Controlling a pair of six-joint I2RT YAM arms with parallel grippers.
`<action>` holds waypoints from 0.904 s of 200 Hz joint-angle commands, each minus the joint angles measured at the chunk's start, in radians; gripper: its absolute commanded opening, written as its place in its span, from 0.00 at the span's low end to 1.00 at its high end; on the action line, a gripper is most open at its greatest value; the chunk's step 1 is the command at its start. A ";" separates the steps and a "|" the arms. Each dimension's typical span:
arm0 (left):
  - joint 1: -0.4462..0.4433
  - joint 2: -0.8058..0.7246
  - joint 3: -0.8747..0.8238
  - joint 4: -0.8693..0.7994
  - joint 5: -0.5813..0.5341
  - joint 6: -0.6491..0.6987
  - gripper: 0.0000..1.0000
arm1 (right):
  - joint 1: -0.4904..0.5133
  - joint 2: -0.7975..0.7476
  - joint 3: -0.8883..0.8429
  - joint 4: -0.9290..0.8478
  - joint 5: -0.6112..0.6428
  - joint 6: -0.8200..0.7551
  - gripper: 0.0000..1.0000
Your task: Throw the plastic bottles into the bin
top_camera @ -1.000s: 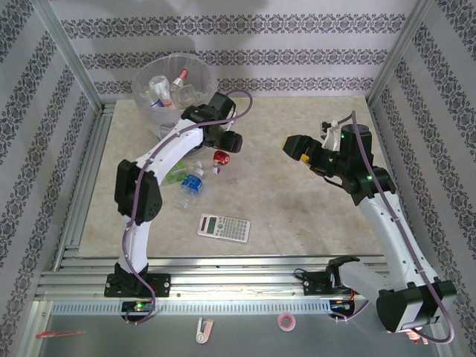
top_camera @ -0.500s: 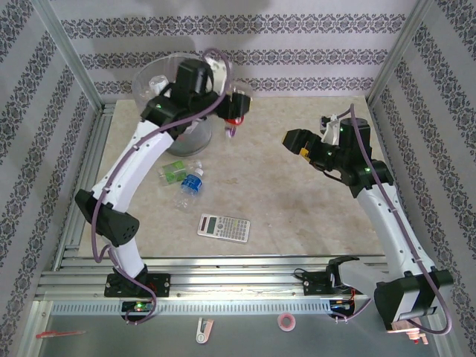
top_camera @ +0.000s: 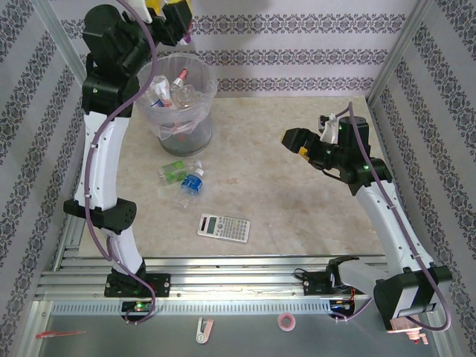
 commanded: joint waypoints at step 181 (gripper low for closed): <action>0.110 -0.087 -0.599 0.360 -0.042 -0.019 1.00 | -0.038 0.001 -0.017 0.026 -0.086 -0.020 0.98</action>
